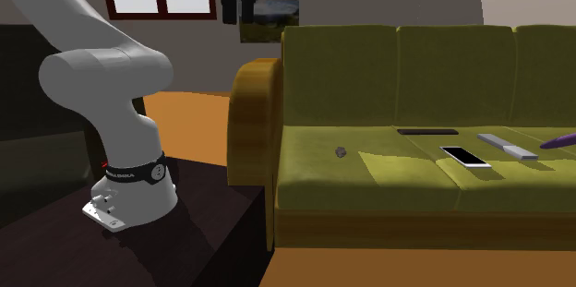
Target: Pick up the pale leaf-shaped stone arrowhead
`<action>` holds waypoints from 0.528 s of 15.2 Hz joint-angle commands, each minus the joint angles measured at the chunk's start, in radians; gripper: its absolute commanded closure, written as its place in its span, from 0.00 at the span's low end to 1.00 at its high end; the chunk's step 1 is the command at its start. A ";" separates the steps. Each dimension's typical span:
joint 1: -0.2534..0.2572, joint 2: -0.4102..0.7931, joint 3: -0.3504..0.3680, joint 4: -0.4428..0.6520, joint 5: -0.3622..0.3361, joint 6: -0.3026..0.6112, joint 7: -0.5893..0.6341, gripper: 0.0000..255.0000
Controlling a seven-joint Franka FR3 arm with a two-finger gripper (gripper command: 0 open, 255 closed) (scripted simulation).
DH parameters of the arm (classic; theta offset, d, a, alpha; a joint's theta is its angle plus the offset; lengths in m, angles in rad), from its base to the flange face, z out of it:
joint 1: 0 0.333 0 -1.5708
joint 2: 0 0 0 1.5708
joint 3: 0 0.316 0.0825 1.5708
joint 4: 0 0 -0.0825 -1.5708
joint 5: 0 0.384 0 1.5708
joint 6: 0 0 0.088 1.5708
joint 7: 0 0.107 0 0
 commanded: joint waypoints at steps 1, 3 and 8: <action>0.000 0.000 0.000 0.000 0.000 0.000 0.000 0.00; 0.021 0.045 0.014 -0.018 0.005 0.064 -0.030 0.00; 0.071 0.171 0.053 -0.043 0.016 0.221 -0.103 0.00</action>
